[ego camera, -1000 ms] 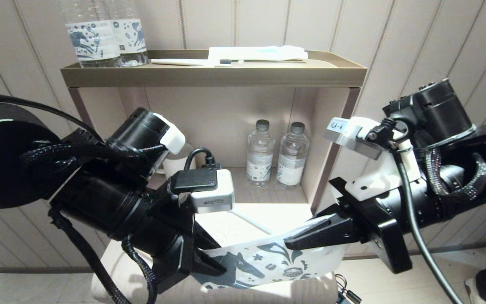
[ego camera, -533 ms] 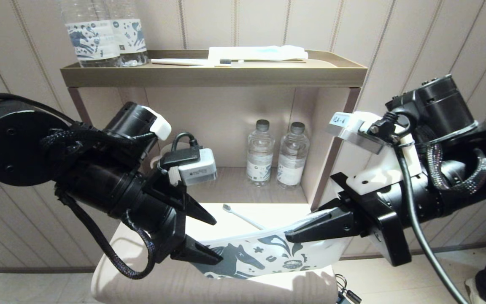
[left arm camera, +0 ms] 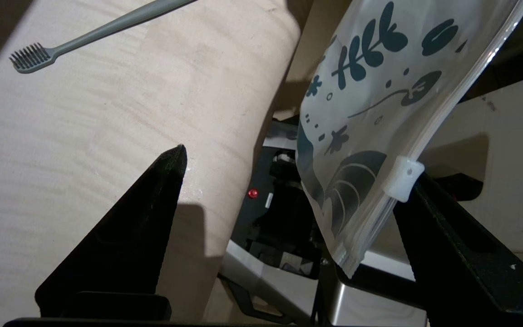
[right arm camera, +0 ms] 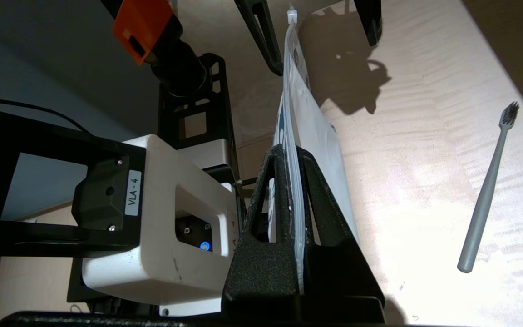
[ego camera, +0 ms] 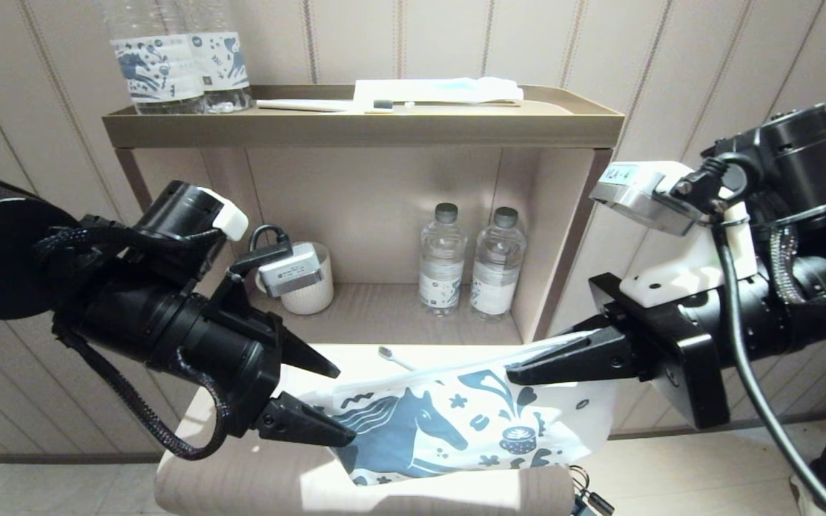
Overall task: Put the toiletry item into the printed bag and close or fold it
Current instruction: Hand it to the other hand
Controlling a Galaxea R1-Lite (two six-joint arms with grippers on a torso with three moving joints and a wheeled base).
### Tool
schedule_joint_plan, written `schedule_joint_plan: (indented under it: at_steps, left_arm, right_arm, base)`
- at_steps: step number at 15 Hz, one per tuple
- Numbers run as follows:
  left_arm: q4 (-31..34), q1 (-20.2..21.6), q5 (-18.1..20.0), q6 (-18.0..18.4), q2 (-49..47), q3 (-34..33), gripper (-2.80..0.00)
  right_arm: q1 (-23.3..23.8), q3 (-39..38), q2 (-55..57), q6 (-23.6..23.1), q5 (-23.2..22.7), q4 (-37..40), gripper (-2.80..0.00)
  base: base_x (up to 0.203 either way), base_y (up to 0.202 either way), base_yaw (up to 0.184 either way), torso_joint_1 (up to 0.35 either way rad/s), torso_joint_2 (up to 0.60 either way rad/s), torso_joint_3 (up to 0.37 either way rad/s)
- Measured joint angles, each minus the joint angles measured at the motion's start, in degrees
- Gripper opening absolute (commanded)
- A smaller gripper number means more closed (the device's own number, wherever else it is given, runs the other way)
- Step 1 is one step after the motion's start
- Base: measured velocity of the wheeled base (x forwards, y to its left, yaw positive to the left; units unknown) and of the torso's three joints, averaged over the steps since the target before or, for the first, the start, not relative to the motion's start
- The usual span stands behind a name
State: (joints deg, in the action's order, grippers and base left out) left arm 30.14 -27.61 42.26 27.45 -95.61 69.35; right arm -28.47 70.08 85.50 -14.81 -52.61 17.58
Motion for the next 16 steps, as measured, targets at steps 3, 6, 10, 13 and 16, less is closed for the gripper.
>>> schedule_joint_plan:
  at_steps: [3, 6, 10, 13, 16]
  left_arm:
    - [-8.37, 1.46, 1.49, -3.8, 3.64, -6.8, 0.0]
    - [-19.96, 1.96, 2.58, -14.73, 7.44, -12.36, 0.0]
    - [-31.37, 1.98, 3.21, -26.77, 10.71, -18.14, 0.0]
    - [-33.82, 1.95, 3.3, -28.87, 12.31, -21.0, 0.0]
    - [-38.37, 1.95, 3.38, -30.19, 12.57, -21.42, 0.0]
  right_arm:
    - [0.04, 0.0, -1.52, 2.03, 0.0, 0.11, -2.8]
    - [0.02, -1.09, -2.82, 2.43, -0.21, 0.05, -2.8]
    - [0.07, -3.11, -4.59, 2.54, -0.69, 0.0, -2.8]
    - [0.11, -3.61, -5.39, 2.58, -0.91, 0.0, -2.8]
    - [0.13, -3.33, -6.66, 3.43, -0.96, 0.0, -2.8]
  base:
    - [0.0, 0.0, 0.0, 0.0, 0.0, 0.0]
    - [0.0, 0.0, 0.0, 0.0, 0.0, 0.0]
    - [0.0, 0.0, 0.0, 0.0, 0.0, 0.0]
    - [0.0, 0.0, 0.0, 0.0, 0.0, 0.0]
    - [0.0, 0.0, 0.0, 0.0, 0.0, 0.0]
